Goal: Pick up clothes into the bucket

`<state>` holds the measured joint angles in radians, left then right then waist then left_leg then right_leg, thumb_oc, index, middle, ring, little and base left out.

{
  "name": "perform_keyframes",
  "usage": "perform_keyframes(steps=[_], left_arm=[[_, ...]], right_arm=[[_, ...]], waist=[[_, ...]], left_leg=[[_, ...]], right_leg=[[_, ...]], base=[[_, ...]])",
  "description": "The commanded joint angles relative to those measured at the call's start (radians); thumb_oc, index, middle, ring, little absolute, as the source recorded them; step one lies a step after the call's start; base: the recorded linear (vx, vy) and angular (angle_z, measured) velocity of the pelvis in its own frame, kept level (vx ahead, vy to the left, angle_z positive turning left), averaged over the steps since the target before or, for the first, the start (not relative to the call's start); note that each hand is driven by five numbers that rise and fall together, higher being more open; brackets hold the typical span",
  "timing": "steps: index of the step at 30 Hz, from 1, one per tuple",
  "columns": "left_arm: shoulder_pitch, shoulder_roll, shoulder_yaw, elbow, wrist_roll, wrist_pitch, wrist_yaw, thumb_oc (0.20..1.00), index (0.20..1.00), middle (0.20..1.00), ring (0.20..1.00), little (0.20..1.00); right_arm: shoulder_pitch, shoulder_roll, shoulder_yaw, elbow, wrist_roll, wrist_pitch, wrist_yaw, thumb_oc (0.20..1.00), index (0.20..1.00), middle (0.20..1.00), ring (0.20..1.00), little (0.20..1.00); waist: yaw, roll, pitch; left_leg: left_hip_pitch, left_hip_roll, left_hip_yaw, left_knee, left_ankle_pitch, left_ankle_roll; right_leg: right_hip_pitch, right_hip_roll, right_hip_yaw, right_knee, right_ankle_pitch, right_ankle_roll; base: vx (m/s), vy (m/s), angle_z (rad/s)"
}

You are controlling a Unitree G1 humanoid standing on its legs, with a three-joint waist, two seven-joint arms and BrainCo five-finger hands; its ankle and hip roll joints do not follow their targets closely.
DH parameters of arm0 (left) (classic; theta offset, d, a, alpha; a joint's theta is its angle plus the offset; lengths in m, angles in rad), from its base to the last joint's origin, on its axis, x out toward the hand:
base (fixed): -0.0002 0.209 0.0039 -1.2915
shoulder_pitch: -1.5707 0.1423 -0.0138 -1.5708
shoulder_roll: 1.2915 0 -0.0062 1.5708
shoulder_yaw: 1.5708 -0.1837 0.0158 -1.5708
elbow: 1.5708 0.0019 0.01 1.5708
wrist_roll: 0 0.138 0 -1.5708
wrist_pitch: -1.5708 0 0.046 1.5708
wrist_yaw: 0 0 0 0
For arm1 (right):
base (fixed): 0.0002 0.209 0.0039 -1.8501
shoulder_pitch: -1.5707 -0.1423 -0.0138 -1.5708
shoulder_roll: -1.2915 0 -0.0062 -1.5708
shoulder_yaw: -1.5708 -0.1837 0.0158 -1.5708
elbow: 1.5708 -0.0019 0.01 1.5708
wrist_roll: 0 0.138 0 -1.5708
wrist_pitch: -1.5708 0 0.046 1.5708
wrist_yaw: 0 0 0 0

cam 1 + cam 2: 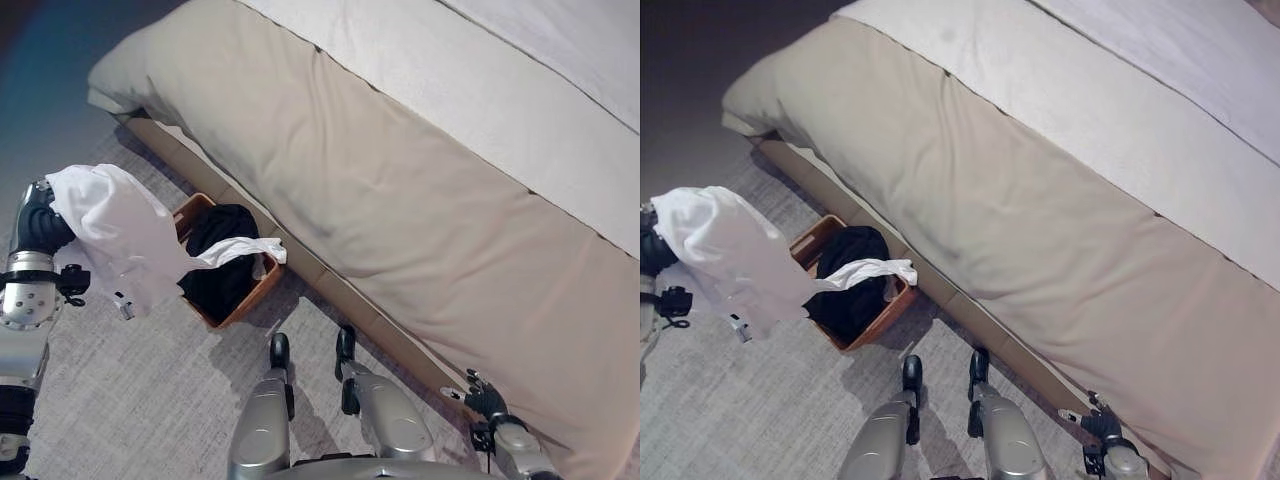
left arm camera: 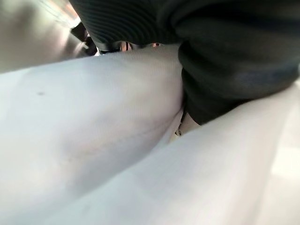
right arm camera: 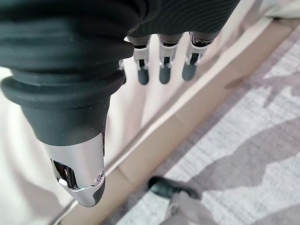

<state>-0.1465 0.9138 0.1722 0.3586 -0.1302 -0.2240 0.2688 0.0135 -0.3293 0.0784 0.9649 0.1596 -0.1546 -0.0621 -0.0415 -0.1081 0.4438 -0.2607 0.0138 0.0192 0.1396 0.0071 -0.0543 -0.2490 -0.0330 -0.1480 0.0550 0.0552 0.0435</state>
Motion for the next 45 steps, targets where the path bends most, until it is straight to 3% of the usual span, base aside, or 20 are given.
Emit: perform_keyframes(steps=[1,7,11,17,24,30,37,45], left_arm=[[-0.067,0.024,0.022,0.036,0.008,-0.044,0.093,0.200,0.200,0.200,0.200,0.200],[-0.168,0.004,-0.035,0.096,-0.025,-0.055,0.162,0.200,0.200,0.200,0.200,0.200],[-0.184,-0.025,-0.035,0.115,-0.070,-0.078,0.200,0.200,0.200,0.200,0.200,0.200],[-0.128,-0.036,0.061,0.042,-0.087,-0.139,0.314,0.200,0.200,0.200,0.200,0.200],[-0.055,-0.057,0.215,-0.095,-0.076,-0.208,0.417,0.200,0.200,0.200,0.200,0.200],[0.000,-0.028,0.335,-0.179,-0.142,-0.280,0.418,0.200,0.200,0.200,0.200,0.200],[0.033,0.014,0.404,-0.275,-0.159,-0.310,0.394,0.200,0.200,0.200,0.200,0.200],[0.014,0.087,0.418,-0.334,-0.140,-0.323,0.384,0.200,0.200,0.200,0.200,0.200]], right_arm=[[0.016,-0.027,0.070,-0.041,0.012,-0.045,-0.032,1.000,1.000,1.000,1.000,1.000],[0.002,-0.029,0.111,-0.072,0.007,-0.066,-0.068,1.000,1.000,1.000,1.000,1.000],[-0.014,-0.021,0.146,-0.064,-0.004,-0.068,-0.081,1.000,1.000,1.000,1.000,1.000],[-0.026,-0.018,0.159,-0.044,-0.005,-0.084,-0.102,1.000,1.000,1.000,1.000,1.000],[-0.029,-0.018,0.147,0.010,-0.004,-0.087,-0.126,1.000,1.000,1.000,1.000,1.000],[-0.020,-0.035,0.113,0.034,-0.001,-0.082,-0.131,1.000,1.000,1.000,1.000,1.000],[-0.013,-0.047,0.094,0.063,-0.013,-0.068,-0.123,1.000,1.000,1.000,1.000,1.000],[-0.019,-0.049,0.100,0.075,-0.022,-0.067,-0.110,1.000,1.000,1.000,1.000,1.000]], waist=[[-0.022,-0.029,-0.023],[-0.028,-0.047,0.043],[-0.022,-0.056,0.048],[0.000,-0.051,0.035],[0.029,-0.014,0.015],[0.053,0.033,-0.006],[0.071,0.071,-0.030],[0.070,0.081,-0.053]], left_leg=[[-0.069,0.023,-0.007,0.145,-0.074,0.020],[-0.161,0.022,-0.020,0.193,-0.074,0.024],[-0.153,0.025,-0.017,0.175,-0.070,0.023],[-0.109,0.030,-0.015,0.091,-0.047,0.014],[-0.047,0.013,-0.050,-0.031,0.010,0.004],[-0.014,-0.006,-0.084,-0.051,0.010,0.003],[-0.001,-0.020,-0.110,-0.044,0.008,0.004],[0.000,-0.020,-0.119,-0.050,0.020,0.002]], right_leg=[[-0.025,-0.101,0.018,0.071,-0.006,0.093],[-0.106,-0.101,0.006,0.109,-0.006,0.091],[-0.098,-0.095,0.009,0.075,0.014,0.099],[-0.071,-0.092,0.008,0.027,0.021,0.103],[-0.037,-0.108,-0.040,0.011,0.013,0.104],[-0.001,-0.128,-0.077,0.034,-0.017,0.101],[0.033,-0.136,-0.104,0.035,-0.032,0.098],[0.041,-0.134,-0.112,0.028,-0.030,0.095]], base=[[-0.06,0.000,-0.05],[-0.06,0.005,-0.01],[0.03,-0.001,0.02],[0.04,0.009,-0.03],[0.04,-0.014,0.09],[0.02,-0.022,0.21],[0.01,-0.014,0.18],[-0.01,-0.007,0.06]])
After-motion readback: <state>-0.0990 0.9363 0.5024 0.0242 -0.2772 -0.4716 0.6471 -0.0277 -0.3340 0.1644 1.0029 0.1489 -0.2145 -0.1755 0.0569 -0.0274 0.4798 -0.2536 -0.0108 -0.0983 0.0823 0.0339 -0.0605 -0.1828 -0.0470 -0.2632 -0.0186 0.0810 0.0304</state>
